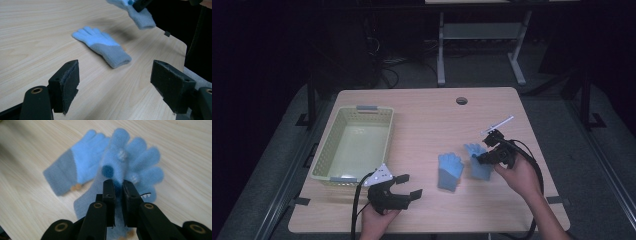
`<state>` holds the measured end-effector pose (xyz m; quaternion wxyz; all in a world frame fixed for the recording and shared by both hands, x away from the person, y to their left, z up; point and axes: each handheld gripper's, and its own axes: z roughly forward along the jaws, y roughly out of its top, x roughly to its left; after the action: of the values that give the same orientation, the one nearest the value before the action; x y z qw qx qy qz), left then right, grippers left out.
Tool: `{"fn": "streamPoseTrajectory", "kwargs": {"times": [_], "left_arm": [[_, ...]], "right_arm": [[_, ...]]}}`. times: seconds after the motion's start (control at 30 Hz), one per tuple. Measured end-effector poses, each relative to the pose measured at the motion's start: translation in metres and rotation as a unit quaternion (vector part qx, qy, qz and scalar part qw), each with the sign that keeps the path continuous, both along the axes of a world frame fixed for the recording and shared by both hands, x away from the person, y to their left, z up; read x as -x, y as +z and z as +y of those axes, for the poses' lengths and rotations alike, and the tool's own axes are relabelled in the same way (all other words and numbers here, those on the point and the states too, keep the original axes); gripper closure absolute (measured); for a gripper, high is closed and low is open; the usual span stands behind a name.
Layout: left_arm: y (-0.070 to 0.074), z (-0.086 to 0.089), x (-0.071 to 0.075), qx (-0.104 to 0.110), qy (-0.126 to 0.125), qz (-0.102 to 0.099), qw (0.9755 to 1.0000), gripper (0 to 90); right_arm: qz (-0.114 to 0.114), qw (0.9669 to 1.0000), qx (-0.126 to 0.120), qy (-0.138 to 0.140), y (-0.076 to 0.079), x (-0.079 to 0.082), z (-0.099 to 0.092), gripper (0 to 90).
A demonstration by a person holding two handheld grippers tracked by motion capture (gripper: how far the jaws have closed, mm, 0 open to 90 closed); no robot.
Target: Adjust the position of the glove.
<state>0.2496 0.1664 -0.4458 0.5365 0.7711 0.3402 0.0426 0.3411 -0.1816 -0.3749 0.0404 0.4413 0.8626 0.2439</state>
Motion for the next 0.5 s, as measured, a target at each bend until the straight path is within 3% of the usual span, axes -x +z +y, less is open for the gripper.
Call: {"fn": "streamPoseTrajectory", "kwargs": {"times": [0.5], "left_arm": [[0.001, 0.000, 0.000, 0.003, -0.001, 0.000, 1.0000, 22.7]], "right_arm": [[0.003, 0.9993, -0.006, 0.037, -0.003, -0.002, 0.040, 82.1]]}}
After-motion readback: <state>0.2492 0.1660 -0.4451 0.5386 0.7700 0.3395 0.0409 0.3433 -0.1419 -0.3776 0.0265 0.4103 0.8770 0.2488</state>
